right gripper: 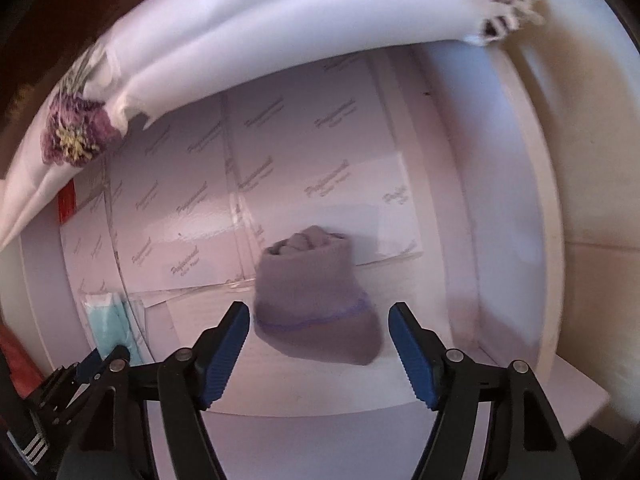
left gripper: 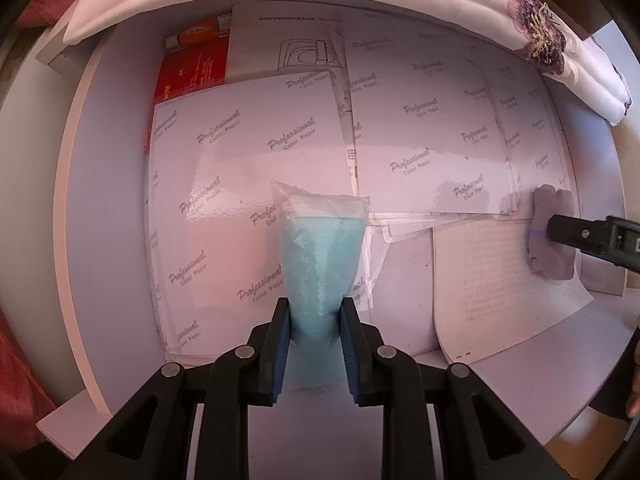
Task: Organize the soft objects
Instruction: 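Carry the lavender sock up over the gold tray with the right tool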
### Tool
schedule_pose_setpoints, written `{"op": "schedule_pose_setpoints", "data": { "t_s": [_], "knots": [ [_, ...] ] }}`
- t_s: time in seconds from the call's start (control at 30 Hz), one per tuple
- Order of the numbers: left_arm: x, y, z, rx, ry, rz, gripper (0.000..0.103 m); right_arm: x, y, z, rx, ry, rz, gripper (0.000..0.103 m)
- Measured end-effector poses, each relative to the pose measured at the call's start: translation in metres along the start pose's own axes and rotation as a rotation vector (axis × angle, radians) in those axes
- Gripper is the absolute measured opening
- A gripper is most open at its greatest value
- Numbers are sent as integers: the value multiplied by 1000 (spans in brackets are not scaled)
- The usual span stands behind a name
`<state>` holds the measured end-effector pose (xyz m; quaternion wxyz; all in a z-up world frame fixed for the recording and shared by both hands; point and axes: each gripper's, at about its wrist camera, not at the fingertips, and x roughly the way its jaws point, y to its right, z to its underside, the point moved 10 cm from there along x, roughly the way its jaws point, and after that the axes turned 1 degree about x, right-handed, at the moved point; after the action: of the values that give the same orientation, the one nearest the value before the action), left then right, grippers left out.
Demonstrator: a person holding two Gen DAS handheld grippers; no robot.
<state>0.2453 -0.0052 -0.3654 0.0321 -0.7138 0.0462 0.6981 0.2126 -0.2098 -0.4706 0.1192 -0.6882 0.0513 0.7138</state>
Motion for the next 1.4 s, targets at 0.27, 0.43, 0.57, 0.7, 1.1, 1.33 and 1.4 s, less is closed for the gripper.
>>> {"op": "schedule_pose_setpoints", "data": {
  "t_s": [0.27,0.43,0.57,0.7,1.1,1.33,1.4],
  "knots": [
    [-1,-1,0,21,4,-8,23,18,-20,8,-101,-12,69,70],
    [-1,-2,0,21,3,-9,23,14,-31,13,-151,2,100,61],
    [-1,-1,1,17,4,-5,23,3,-41,17,-160,17,108,51],
    [0,-1,1,15,2,-3,23,-23,-47,14,-151,58,91,49],
    [-2,-3,-6,-9,12,48,23,-189,-79,-6,-184,375,-63,49],
    [-4,-6,-11,-19,30,74,23,-244,-116,-61,-204,492,-96,49],
    [-4,-8,-12,-24,33,79,23,-246,-119,-79,-193,478,-105,49]
  ]
}}
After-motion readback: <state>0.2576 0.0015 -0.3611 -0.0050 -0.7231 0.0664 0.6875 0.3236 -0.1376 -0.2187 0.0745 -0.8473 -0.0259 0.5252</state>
